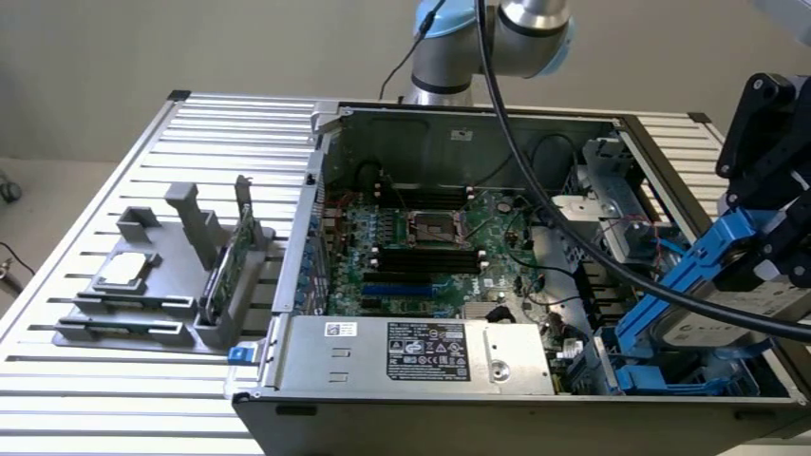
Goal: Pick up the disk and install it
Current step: 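Pick up the disk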
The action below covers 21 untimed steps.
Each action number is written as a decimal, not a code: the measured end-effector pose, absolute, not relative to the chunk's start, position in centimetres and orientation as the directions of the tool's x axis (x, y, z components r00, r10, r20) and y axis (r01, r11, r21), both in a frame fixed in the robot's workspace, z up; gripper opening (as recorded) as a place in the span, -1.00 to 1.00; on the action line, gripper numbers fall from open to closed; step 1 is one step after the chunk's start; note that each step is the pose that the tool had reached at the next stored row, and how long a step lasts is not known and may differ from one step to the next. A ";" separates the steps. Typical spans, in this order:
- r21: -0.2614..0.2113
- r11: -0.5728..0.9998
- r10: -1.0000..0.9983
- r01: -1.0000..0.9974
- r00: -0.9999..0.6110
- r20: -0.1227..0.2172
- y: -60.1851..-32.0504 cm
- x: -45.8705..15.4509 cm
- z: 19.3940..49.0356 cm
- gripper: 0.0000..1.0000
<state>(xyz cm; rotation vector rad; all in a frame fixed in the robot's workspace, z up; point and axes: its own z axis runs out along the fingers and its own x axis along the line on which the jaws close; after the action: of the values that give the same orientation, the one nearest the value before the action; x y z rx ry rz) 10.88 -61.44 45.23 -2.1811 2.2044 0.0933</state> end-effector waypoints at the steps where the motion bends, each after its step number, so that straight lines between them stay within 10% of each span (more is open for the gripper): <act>1: 0.015 0.010 -0.997 -1.000 -0.011 -0.071 -61.4 10.9 45.2 -0.35; 21: 0.017 0.010 -0.997 -1.000 -0.011 -0.081 -61.4 10.9 44.2 -0.35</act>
<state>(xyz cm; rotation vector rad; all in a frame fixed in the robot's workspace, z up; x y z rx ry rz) 10.88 -61.43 44.19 -2.1765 2.1997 0.1071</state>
